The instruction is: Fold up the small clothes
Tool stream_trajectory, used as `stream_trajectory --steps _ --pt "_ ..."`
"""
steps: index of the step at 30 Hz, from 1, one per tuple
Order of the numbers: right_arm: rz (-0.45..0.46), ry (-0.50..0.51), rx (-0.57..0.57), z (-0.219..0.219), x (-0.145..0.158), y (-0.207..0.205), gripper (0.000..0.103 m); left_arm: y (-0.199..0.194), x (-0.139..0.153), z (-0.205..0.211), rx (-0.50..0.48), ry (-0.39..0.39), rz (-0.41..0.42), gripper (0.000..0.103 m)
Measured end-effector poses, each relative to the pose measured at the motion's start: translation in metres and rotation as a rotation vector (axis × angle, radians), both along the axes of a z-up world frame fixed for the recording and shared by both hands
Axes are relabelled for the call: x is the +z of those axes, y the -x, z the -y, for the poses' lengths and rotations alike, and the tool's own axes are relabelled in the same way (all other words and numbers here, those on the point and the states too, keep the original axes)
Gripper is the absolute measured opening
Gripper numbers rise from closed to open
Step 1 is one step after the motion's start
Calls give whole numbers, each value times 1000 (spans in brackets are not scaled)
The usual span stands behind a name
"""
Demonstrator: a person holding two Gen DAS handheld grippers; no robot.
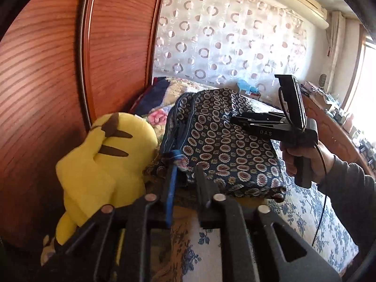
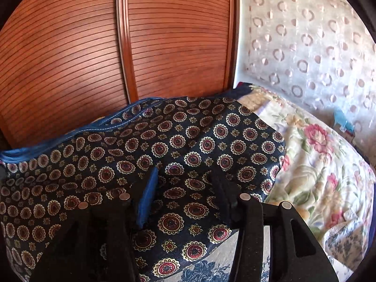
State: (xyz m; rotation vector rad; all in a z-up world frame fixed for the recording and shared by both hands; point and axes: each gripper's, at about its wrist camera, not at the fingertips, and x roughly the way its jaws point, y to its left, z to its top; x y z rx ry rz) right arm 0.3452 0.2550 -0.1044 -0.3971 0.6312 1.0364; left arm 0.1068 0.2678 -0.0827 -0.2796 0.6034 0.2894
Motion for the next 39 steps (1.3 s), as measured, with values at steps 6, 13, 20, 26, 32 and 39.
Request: stream_trajectory --steps 6,13,20,26,32,39 --pt "-4 -23 -49 31 25 18 49 12 17 22 -14 -48 10 20" --pt "11 -92 -105 105 55 69 50 15 30 60 -45 -83 28 21" --pt "26 -129 -178 176 67 111 60 13 38 105 -110 -125 31 21" --pt "45 -141 -260 229 72 144 72 12 42 142 -161 -129 41 21" --pt "60 -163 -389 282 76 171 73 11 42 175 -211 -139 48 21" --pt "88 -175 -498 334 84 199 74 8 46 208 -271 -121 44 22"
